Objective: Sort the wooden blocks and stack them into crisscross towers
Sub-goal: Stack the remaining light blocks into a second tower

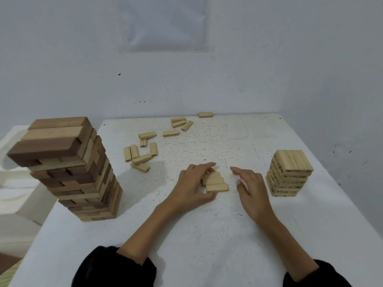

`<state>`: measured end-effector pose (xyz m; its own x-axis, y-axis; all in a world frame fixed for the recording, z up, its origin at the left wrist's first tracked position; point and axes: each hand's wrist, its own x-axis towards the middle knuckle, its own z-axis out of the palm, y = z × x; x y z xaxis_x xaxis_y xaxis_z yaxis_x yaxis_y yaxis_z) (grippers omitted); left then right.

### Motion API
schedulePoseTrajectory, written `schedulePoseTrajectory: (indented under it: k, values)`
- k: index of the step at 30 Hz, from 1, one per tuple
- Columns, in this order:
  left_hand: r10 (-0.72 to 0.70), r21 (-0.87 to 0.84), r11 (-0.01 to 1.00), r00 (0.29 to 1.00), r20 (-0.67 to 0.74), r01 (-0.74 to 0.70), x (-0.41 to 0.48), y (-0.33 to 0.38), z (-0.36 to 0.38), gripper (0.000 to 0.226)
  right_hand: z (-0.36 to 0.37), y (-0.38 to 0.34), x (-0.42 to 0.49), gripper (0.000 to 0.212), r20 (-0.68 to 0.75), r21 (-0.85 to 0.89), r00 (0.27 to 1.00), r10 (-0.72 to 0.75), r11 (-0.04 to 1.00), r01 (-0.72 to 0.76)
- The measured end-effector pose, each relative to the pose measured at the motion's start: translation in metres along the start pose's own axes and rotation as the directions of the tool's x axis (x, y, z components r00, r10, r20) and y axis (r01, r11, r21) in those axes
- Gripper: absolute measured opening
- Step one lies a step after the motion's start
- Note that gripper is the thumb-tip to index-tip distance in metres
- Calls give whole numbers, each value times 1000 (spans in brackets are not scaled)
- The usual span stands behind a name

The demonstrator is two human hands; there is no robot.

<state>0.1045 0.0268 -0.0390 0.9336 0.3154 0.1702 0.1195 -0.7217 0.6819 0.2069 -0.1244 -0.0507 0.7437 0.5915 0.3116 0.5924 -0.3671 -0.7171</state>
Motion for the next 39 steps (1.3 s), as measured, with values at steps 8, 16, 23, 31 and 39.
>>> schedulePoseTrajectory:
  k: [8,16,23,31,39]
  values:
    - [-159,394,916,970,181,77,-22,-2,-11,120,-6,-13,-13,115,384,-431,919,94,898,88]
    - [-147,448,893,966,215,36,-27,1,-3,116,0,-16,-12,115,426,-493,902,77,855,160]
    - [-148,414,908,971,187,58,-23,-7,-3,119,-2,-12,-3,119,430,-398,900,68,909,121]
    - [-21,197,980,999,40,13,-10,-19,-13,84,-1,1,21,99,394,-218,918,-49,965,145]
    - [115,175,979,992,-54,-103,-9,-17,-21,63,-5,0,20,72,343,-99,929,-139,978,183]
